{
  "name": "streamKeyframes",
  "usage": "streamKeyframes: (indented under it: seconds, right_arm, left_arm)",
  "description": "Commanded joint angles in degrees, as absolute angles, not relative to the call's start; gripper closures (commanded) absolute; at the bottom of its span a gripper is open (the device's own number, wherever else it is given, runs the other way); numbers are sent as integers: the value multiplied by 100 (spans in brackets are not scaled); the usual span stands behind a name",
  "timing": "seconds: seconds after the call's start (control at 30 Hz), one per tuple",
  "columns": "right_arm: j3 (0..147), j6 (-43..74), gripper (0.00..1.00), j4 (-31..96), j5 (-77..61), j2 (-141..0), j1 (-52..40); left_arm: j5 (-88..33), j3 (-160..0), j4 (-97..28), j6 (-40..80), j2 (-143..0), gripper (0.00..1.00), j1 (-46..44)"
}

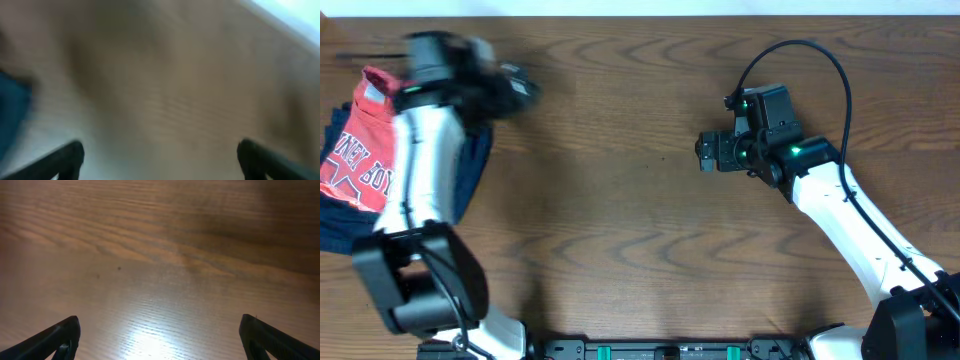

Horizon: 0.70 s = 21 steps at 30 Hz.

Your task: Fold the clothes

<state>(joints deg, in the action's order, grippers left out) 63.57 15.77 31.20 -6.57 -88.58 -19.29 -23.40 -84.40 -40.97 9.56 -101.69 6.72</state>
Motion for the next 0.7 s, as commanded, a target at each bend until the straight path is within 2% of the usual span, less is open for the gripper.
streamKeyframes:
  seconds: [0.0, 0.17, 0.33, 0.5, 0.67]
  right_arm:
    - [6346, 1673, 1, 3400, -497, -8774, -1769]
    - [6346, 1675, 1, 4744, -652, -8774, -1645]
    - [6344, 1699, 1, 6407, -840, -8774, -1647]
    - [6233, 2060, 1, 6993, -556, -8449, -1660]
    - [5828, 2231, 1, 6125, -23, -6993, -1957]
  left_arm:
    - [-972, -8462, -4884, 709, -10210, 2, 43]
    - [-915, -8462, -6532, 720, -10210, 2, -473]
    - [-913, -8392, -8042, 770, -10173, 2, -550]
    - [-917, -7531, -7717, 755, -9284, 2, -552]
    - [-923, -6261, -6678, 777, -7343, 2, -561]
